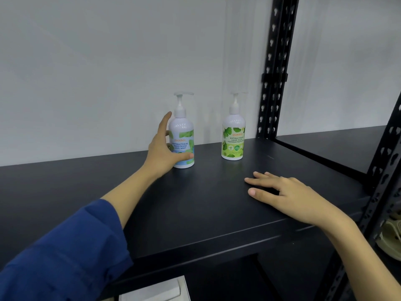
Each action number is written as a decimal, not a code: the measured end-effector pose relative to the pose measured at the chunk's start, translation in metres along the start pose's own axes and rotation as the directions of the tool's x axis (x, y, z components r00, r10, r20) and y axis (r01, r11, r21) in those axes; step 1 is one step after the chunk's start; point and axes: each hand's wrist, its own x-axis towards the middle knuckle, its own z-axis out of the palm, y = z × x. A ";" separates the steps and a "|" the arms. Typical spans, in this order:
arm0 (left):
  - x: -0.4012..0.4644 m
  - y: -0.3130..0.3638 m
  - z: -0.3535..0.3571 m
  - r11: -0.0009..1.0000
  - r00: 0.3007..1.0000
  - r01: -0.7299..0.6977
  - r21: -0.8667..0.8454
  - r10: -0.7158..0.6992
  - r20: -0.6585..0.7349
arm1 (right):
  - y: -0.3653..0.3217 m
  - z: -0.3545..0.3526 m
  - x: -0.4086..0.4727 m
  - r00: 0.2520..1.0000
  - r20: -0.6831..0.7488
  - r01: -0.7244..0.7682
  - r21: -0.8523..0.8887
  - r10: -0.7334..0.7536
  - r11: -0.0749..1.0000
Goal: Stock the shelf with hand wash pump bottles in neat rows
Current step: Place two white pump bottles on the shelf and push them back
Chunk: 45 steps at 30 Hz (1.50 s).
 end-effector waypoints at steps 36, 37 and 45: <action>-0.014 -0.001 0.000 0.984 0.997 -0.078 0.158 0.081 -0.013 | 0.002 0.001 0.002 1.000 -0.006 -0.001 0.001 0.001 1.000; -0.014 -0.001 0.000 0.984 0.997 -0.078 0.160 0.082 -0.015 | 0.002 0.001 0.001 1.000 -0.006 -0.001 0.002 0.001 1.000; -0.016 0.002 0.002 0.974 0.996 -0.074 0.215 0.085 -0.039 | 0.000 0.000 0.000 1.000 -0.002 -0.001 -0.013 0.001 1.000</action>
